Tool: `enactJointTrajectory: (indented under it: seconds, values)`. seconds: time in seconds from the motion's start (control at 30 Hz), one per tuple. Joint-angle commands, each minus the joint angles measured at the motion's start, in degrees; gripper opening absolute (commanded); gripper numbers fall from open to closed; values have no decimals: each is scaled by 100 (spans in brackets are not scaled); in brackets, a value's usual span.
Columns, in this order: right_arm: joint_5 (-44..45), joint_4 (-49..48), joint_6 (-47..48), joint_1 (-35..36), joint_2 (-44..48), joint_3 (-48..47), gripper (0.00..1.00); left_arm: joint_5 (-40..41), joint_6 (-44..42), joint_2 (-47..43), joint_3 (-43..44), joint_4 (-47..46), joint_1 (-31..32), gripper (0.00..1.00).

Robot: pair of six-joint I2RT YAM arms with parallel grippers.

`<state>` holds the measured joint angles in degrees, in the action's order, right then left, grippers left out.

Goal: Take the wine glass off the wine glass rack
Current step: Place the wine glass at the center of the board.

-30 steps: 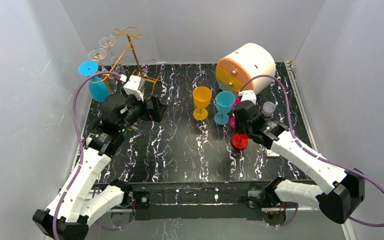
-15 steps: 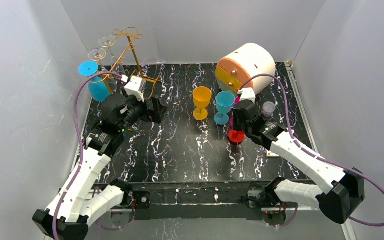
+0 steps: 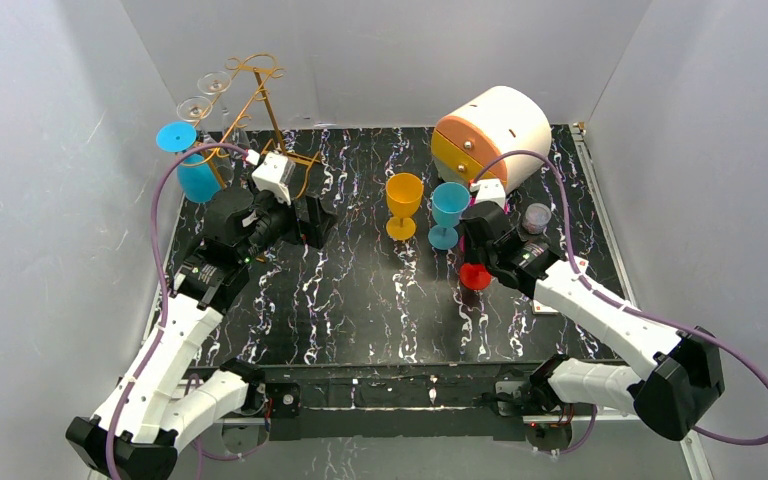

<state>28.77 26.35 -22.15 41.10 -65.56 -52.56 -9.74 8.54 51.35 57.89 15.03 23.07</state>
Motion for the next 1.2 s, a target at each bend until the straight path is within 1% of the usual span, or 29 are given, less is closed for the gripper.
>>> enactJointTrajectory:
  seconds: [0.0,0.27,0.57,0.9,0.97,1.17]
  values:
    - [85,-305,-26,-6,-37,48,1,-118,-96,-11,110,52,5,98]
    - [154,-245,2,-10,-79,0,1,-169,-115,-9,118,53,8,98]
    - [168,-81,-21,-23,-80,-155,6,-195,-115,-11,134,58,5,98]
    - [120,-49,-73,-58,-70,-220,5,-340,-98,26,151,56,5,98]
    - [127,23,-93,-90,-64,-287,1,-351,-104,24,150,55,5,98]
    - [-82,145,1,-128,34,-581,1,-369,-115,36,144,52,5,98]
